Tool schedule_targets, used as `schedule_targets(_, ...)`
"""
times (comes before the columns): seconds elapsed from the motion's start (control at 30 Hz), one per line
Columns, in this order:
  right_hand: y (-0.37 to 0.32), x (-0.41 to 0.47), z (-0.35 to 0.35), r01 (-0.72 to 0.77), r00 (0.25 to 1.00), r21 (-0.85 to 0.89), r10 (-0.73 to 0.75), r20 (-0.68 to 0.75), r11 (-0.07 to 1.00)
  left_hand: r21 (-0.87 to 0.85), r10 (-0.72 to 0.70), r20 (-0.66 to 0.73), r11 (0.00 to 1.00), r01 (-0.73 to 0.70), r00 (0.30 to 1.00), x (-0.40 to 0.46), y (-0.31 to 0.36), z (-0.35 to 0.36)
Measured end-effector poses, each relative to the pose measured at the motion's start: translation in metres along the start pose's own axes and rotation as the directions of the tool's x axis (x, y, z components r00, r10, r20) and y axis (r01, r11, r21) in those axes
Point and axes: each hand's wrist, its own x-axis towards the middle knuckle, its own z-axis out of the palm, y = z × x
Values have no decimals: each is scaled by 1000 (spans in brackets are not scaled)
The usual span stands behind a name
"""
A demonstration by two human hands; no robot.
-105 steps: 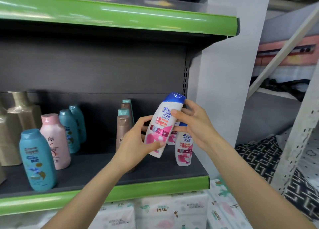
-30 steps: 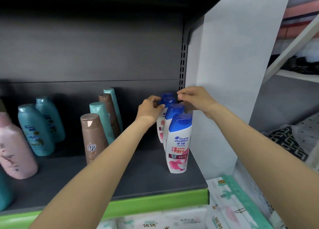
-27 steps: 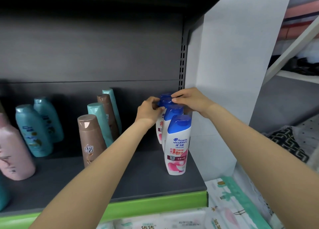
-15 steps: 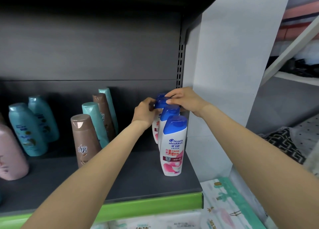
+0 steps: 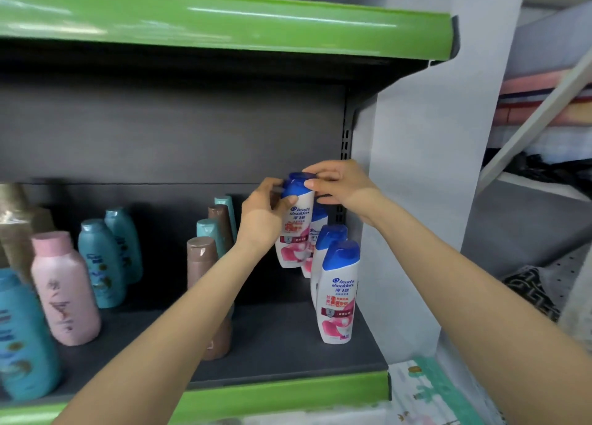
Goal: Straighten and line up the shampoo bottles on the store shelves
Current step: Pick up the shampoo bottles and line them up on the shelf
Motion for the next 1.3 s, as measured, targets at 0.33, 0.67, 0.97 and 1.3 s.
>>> schedule_targets(0.33, -22, -60, 33, 38, 999, 196, -34, -24, 980, -46, 103, 109, 994, -99, 989, -45, 17, -52)
schedule_targets(0.67, -17, -97, 56, -48, 985, 326, 100, -143, 944, -218, -59, 297, 968, 128, 953, -104, -7, -76)
schedule_targets(0.97, -14, -106, 59, -69, 963, 401, 166, -214, 913, -289, -96, 309, 938, 189, 946, -119, -12, -82)
schedule_targets(1.3, -5, -125, 72, -117, 989, 459, 144, -24, 881, -393, -125, 355, 879, 269, 926, -124, -2, -89)
